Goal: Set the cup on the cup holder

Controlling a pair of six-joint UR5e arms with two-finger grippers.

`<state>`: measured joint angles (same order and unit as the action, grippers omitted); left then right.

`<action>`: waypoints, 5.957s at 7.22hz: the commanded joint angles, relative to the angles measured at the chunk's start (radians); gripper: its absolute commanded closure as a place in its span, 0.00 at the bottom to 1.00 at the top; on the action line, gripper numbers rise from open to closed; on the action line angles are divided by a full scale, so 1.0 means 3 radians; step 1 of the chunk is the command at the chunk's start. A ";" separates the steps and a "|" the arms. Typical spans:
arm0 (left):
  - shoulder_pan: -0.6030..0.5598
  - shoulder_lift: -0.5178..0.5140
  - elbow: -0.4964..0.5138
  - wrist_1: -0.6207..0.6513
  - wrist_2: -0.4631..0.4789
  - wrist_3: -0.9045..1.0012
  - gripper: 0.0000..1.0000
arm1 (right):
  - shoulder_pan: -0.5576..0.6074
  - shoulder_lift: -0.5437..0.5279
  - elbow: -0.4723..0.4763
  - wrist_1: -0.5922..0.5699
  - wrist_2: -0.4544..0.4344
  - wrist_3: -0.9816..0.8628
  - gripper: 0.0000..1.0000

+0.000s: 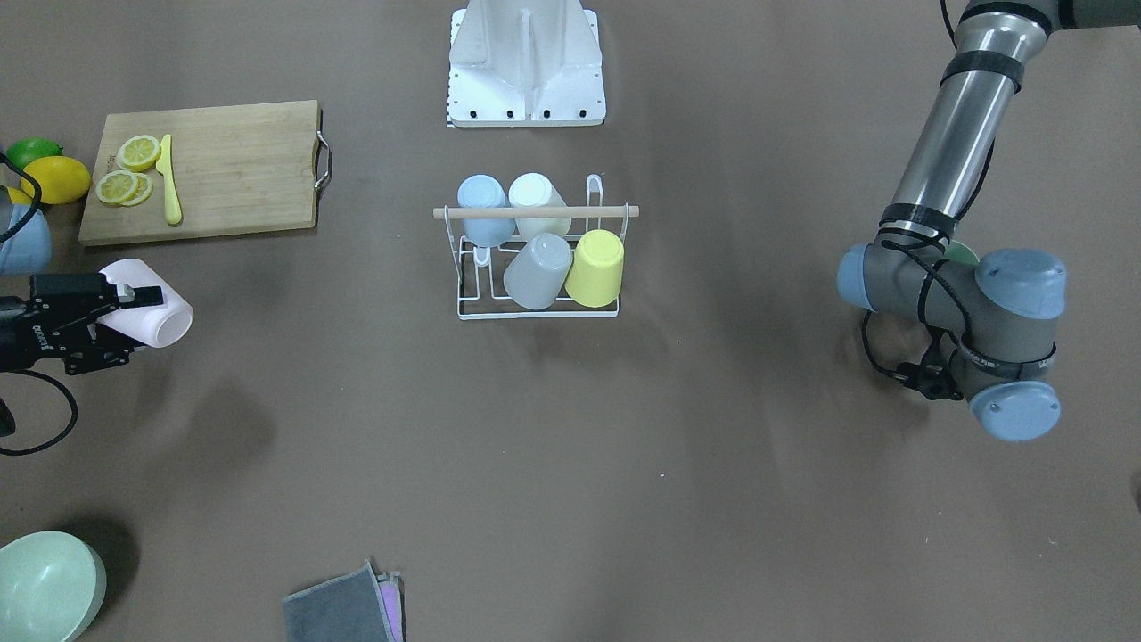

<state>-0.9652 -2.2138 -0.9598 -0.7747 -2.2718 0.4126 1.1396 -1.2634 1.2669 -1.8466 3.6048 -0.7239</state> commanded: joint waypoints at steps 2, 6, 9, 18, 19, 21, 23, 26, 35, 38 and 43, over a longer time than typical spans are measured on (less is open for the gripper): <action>0.0001 0.0001 -0.0002 0.0026 0.0005 0.0000 0.03 | -0.0117 -0.0073 0.0133 0.0166 0.0833 -0.0597 0.83; 0.0001 0.0001 -0.0002 0.0031 0.0005 0.0000 0.24 | -0.0219 0.0059 0.0210 0.0270 0.1083 -0.1935 0.86; -0.0009 -0.0009 -0.0037 0.0163 0.0101 0.0081 1.00 | -0.0372 0.0075 0.0210 0.0566 0.1671 -0.2314 0.86; -0.0362 0.0225 -0.1138 0.1011 0.0261 0.0430 1.00 | -0.1088 0.0340 -0.0096 0.0822 0.2230 -0.4545 0.87; -0.0413 0.0347 -0.1496 0.1088 0.0266 0.0419 1.00 | -0.1134 0.0407 -0.0193 0.0827 0.2230 -0.4627 0.87; -0.0490 0.0654 -0.2273 0.1171 0.0454 0.0384 1.00 | -0.1145 0.0489 -0.0270 0.0832 0.2230 -0.4694 0.87; -0.0495 0.1047 -0.2948 0.1166 0.0475 0.0110 1.00 | -0.1150 0.0651 -0.0392 0.0832 0.2235 -0.4893 0.86; -0.0546 0.1436 -0.3462 0.0993 0.0475 -0.0051 1.00 | -0.1211 0.0760 -0.0490 0.0822 0.2230 -0.4919 0.86; -0.0638 0.2736 -0.3750 -0.1471 0.0623 -0.1110 1.00 | -0.1518 0.1225 -0.0925 0.0812 0.2204 -0.5103 0.85; -0.0628 0.2823 -0.3582 -0.2088 0.0726 -0.1084 1.00 | -0.1605 0.1246 -0.0981 0.0786 0.2148 -0.5109 0.83; -0.0613 0.2931 -0.3147 -0.3219 0.1073 -0.1110 1.00 | -0.1625 0.1282 -0.0920 0.0781 0.2148 -0.5078 0.00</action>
<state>-1.1501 -1.3360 -1.9419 -1.6516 -1.9774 0.0800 0.6537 -0.8788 0.9808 -1.6120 4.2492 -2.2497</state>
